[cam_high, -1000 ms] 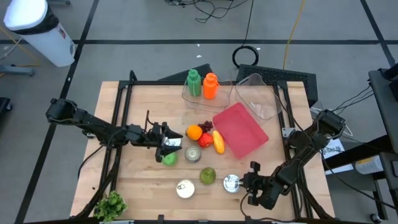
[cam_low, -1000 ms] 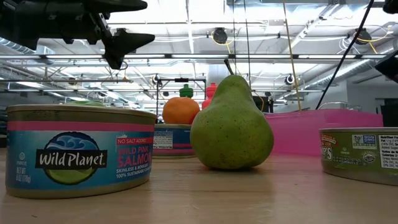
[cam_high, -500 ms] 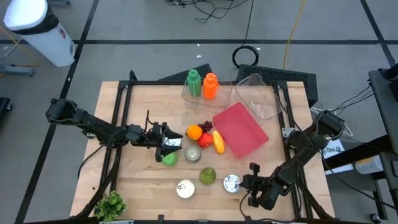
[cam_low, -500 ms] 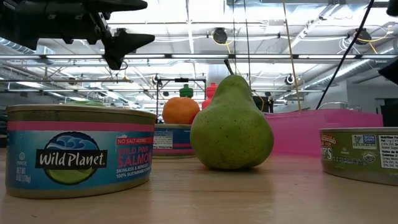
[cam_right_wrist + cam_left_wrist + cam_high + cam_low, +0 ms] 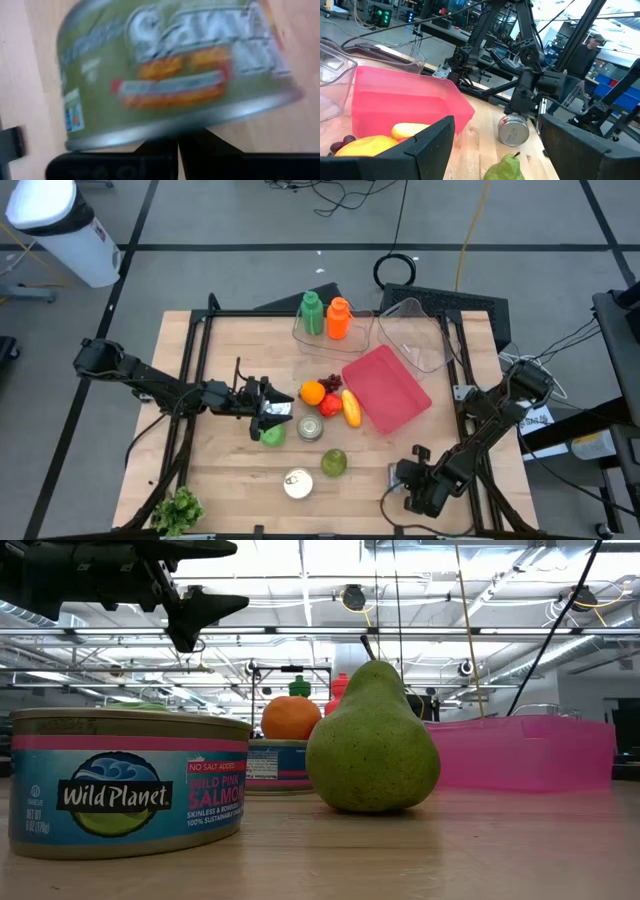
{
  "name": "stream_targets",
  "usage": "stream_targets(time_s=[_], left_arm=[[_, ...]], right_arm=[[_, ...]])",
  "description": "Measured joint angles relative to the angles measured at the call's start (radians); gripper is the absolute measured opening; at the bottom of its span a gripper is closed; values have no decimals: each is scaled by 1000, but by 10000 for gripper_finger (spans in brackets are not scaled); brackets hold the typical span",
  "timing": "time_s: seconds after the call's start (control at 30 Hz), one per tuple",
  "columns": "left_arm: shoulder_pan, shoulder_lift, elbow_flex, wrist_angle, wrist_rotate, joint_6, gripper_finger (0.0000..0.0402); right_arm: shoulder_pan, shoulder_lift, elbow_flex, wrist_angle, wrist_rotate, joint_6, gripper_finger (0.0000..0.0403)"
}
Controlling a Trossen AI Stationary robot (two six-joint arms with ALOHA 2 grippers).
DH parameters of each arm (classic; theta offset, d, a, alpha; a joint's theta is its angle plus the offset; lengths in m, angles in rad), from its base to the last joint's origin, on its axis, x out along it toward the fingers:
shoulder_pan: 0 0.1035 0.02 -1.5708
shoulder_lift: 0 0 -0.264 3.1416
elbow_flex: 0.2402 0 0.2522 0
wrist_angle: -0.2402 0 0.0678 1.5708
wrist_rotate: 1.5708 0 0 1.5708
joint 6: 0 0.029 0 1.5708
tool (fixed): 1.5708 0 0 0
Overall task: Pick & Place Food Item
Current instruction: Put the right green tuna can into the pink bin
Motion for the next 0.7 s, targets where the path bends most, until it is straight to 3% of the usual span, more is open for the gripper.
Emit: stream_targets(time_s=[0.27, 0.47, 0.7], left_arm=[[-1, 0, 0, -3, 0, 0, 299], [-1, 0, 0, -3, 0, 0, 299], [-1, 0, 0, -20, 0, -1, 299]], right_arm=[[-2, 0, -1, 3, 18, 16, 0], [51, -80, -1, -137, 28, 161, 0], [241, -193, 2, -187, 319, 280, 0]])
